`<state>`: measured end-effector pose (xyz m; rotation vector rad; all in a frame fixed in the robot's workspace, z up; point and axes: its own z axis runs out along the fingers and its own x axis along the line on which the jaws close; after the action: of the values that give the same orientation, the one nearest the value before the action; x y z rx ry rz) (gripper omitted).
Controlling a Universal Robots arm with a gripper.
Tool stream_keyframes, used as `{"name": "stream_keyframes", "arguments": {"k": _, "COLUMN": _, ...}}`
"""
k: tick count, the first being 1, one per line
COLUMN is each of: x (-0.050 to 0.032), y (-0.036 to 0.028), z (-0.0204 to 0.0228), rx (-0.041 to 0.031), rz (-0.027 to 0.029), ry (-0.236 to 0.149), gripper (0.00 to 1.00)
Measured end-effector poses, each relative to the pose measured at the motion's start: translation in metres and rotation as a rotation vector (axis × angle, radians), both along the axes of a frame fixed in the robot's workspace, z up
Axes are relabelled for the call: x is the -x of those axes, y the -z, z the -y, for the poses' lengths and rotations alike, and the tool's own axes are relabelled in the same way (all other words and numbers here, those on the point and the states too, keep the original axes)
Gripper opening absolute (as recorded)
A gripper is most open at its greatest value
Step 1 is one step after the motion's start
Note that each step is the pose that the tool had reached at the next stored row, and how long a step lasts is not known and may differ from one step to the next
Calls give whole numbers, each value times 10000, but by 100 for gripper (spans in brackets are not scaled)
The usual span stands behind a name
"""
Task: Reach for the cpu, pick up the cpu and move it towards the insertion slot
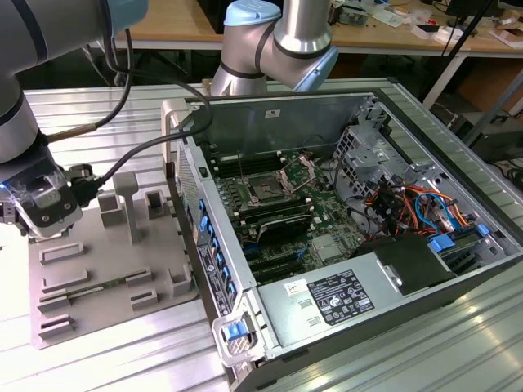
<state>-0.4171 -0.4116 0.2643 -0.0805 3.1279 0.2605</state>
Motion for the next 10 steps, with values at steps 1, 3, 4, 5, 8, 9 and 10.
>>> {"name": "stream_keyframes", "arguments": {"k": 1, "x": 0, "y": -6, "z": 0, "rx": -12, "rz": 0, "ry": 0, "gripper": 55}}
{"name": "stream_keyframes", "arguments": {"k": 3, "x": 0, "y": -12, "z": 0, "rx": -27, "rz": 0, "ry": -1, "gripper": 55}}
{"name": "stream_keyframes", "arguments": {"k": 4, "x": 0, "y": -17, "z": 0, "rx": -37, "rz": 0, "ry": 0, "gripper": 55}}
{"name": "stream_keyframes", "arguments": {"k": 5, "x": 0, "y": -20, "z": 0, "rx": -47, "rz": 1, "ry": 0, "gripper": 55}}
{"name": "stream_keyframes", "arguments": {"k": 8, "x": 0, "y": -30, "z": 0, "rx": -74, "rz": 1, "ry": 0, "gripper": 55}}
{"name": "stream_keyframes", "arguments": {"k": 9, "x": 0, "y": -32, "z": 0, "rx": -82, "rz": 1, "ry": 0, "gripper": 55}}
{"name": "stream_keyframes", "arguments": {"k": 10, "x": 0, "y": -37, "z": 0, "rx": -92, "rz": 0, "ry": 0, "gripper": 55}}
